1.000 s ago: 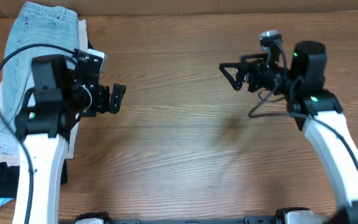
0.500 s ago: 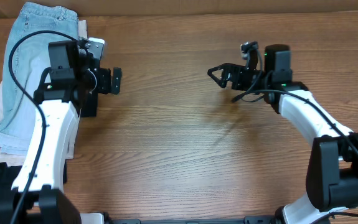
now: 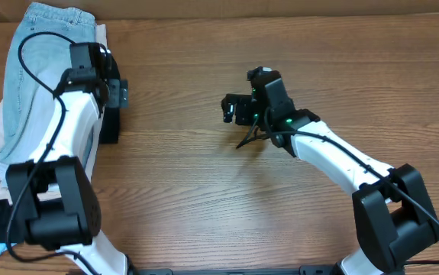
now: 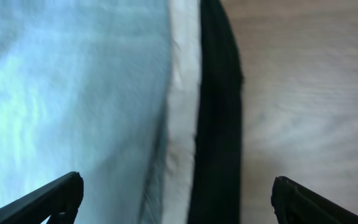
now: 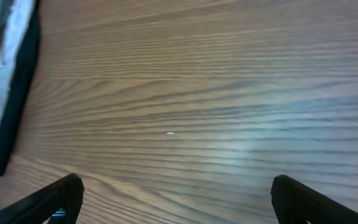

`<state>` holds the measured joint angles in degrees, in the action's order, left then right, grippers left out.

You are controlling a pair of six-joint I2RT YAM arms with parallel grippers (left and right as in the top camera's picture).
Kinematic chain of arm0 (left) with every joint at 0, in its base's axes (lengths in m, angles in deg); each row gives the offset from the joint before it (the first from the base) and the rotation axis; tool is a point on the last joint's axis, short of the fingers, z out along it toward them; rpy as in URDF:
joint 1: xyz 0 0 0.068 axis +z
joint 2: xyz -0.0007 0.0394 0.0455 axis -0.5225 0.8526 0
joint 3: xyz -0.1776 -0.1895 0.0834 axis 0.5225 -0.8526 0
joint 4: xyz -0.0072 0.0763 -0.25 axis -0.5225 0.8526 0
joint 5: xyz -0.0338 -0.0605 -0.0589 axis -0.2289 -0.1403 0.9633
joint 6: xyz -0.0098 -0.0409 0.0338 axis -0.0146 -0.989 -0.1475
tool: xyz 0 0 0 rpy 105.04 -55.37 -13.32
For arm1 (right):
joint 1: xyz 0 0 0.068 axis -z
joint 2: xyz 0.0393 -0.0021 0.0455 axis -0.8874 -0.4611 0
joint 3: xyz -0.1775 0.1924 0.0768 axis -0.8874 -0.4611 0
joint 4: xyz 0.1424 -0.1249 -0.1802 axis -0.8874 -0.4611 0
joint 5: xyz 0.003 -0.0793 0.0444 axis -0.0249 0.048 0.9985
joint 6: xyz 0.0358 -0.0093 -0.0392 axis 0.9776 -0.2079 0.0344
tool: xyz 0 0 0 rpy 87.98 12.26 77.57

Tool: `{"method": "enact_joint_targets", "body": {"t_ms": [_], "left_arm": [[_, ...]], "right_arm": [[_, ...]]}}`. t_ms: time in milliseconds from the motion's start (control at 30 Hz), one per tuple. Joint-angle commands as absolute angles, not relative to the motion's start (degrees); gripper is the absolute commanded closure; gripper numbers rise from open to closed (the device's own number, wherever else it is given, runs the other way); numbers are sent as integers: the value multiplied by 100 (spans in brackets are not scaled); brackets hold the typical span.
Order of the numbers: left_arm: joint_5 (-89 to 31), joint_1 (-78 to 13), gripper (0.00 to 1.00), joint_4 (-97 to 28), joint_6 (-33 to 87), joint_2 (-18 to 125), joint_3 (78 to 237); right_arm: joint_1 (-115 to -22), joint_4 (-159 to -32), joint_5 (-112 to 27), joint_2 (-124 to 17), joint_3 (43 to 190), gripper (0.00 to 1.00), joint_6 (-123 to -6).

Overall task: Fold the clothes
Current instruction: 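Reach the left gripper to the top denim shorts on the stack, then grasp the light blue denim shorts with left gripper, drag onto table center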

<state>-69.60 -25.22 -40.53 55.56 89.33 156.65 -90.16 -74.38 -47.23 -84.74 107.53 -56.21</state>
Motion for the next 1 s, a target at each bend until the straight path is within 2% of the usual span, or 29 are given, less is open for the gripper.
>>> {"method": "enact_joint_targets", "body": {"t_ms": [0,200,467,533,633,667,800,900,967], "left_arm": [[-7212,-2319,2,-4165,5633,9370,16087],[-7257,-2137,9,-4259,5943,9810,16186],[-7524,-2100,33,-4335,5965,9915,16183],[-7526,-2102,45,-4331,5965,9915,16183],[-7533,-2102,83,-4298,5969,9915,16183],[-7533,-2102,88,-4296,5969,9913,16183],[-7533,-2104,90,-4302,5963,9910,16186],[-7655,-2118,91,-4108,5668,9878,16308],[-7701,-2157,95,-3706,5237,9834,16645]], "right_arm": [[-9022,-7357,-4638,-8459,10939,1,-5649],[-9011,-7462,-4775,-8459,10933,9,-5653],[-9011,-7539,-4968,-8459,10933,12,-5653],[-9011,-7545,-5022,-8459,10930,13,-5653],[-9011,-7569,-5049,-8459,10930,14,-5653],[-9011,-7569,-5049,-8459,10928,14,-5653],[-9011,-7569,-5049,-8459,10928,16,-5653],[-9011,-7571,-5049,-8459,10930,25,-5653],[-8979,-7569,-5064,-8455,10930,31,-5653]]}}
